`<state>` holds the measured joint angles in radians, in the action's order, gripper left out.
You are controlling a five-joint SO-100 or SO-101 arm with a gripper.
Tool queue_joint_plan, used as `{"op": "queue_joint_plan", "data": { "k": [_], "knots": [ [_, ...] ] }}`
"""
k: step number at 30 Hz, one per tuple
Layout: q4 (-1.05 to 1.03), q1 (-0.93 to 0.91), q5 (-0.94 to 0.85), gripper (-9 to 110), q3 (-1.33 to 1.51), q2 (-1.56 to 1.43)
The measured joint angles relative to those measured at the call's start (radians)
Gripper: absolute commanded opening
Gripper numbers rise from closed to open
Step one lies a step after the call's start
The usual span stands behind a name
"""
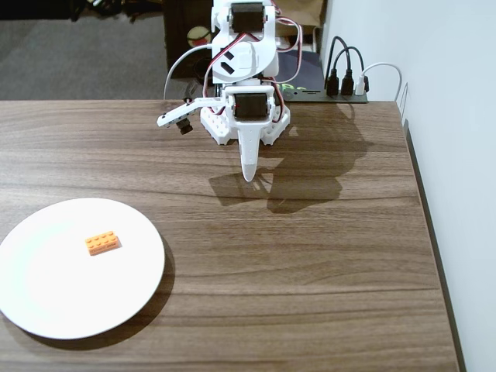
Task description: Grasp a lego block and put it on the plate.
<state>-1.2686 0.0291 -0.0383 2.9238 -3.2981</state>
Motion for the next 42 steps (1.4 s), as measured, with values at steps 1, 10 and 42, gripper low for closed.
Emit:
{"op": "queue_joint_plan", "data": {
  "k": [1,10,42],
  "knots": [
    [0.0,0.0,0.0,1,0.0,0.0],
    [0.0,0.0,0.0,1,0.003,0.0],
    [0.0,-0.049,0.028,1,0.003,0.0]
  ]
}}
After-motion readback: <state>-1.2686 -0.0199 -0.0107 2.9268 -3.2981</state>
